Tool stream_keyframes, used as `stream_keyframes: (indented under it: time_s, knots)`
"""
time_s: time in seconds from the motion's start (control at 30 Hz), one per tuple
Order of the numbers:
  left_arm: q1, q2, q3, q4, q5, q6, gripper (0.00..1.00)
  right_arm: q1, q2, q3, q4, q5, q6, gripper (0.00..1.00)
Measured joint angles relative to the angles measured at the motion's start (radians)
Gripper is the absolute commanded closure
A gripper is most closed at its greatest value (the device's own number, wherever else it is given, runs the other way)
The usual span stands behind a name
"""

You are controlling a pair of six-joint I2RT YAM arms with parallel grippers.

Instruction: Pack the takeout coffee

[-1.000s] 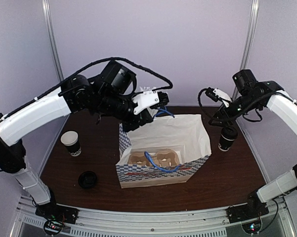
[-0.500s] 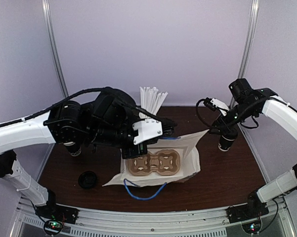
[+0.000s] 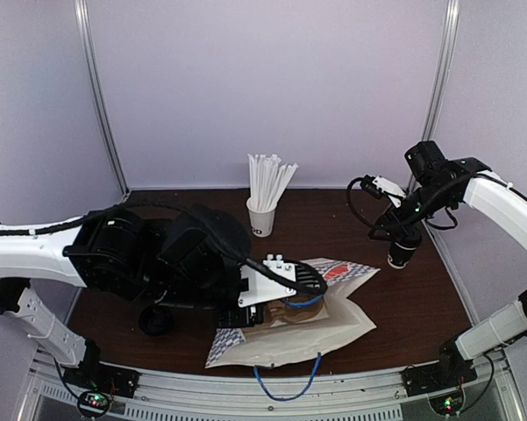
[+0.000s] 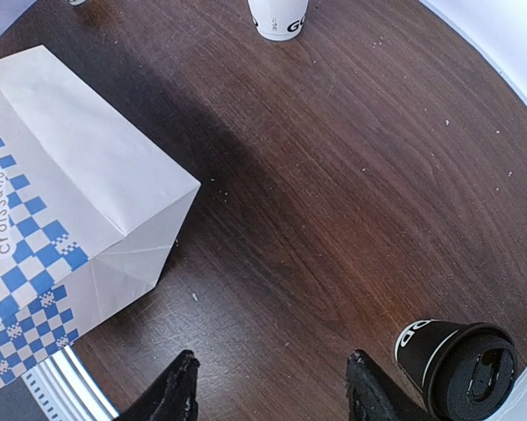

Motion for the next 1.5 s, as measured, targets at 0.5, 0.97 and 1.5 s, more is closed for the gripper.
stream_keyframes:
  time_s: [0.5,0.97,1.5]
  knots:
    - [-0.049,-0.058,-0.043,0.002,-0.141,-0.065,1.0,0.0,0.009,0.0,-0.01,0.001,-0.027,0.42]
    - [0.351,-0.043,-0.076,0.126,-0.009,-0.104,1.0,-0.107,0.102,0.135,-0.062,0.097,-0.017,0.41]
    - [0.488,0.013,-0.072,0.15,0.126,-0.104,0.55,-0.296,0.167,0.189,-0.14,0.142,-0.033,0.37]
